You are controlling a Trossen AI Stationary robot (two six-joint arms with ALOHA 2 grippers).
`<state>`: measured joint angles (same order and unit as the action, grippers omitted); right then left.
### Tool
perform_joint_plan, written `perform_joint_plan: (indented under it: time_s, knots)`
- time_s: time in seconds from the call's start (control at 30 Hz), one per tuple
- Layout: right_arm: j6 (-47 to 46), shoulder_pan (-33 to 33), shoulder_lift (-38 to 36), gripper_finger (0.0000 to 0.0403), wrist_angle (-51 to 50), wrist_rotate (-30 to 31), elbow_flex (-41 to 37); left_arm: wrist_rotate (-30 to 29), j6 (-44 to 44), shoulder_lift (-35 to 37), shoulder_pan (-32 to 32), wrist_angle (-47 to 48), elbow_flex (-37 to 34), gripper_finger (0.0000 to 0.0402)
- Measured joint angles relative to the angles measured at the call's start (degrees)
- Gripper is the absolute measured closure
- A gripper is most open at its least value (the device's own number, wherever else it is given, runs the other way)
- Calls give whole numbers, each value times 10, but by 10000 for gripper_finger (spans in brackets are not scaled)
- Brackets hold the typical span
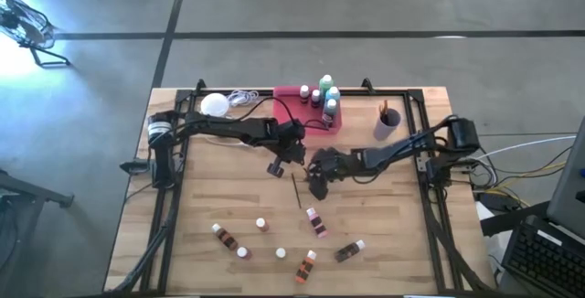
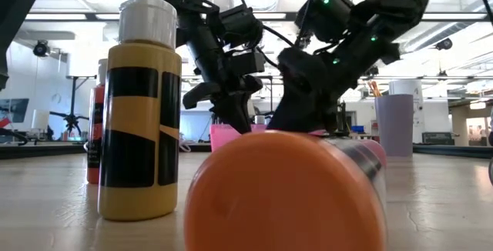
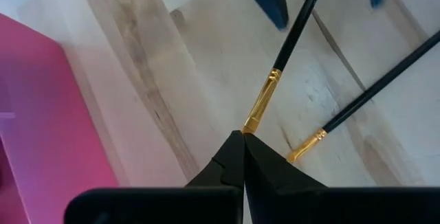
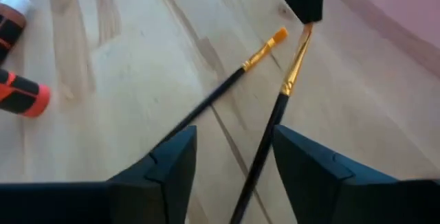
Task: Pick & Place Paint Supplies
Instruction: Put the black gold paint brush into the violet cup
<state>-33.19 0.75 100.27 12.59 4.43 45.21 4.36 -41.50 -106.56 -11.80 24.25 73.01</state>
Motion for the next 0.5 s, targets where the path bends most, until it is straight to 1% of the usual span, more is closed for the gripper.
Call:
perform_joint_plan:
  time_s: [0.17,0.3,0.4,0.5]
  knots:
    - [1,0,25,196,0,0,10,0,0,0,2,4,0,401]
    - [2,-1,36,194,0,0,15,0,0,0,4,3,1,401]
    - [2,-3,38,210,-1,7,14,0,0,0,4,3,1,401]
    - [2,-4,38,242,-3,18,13,0,0,0,4,3,2,401]
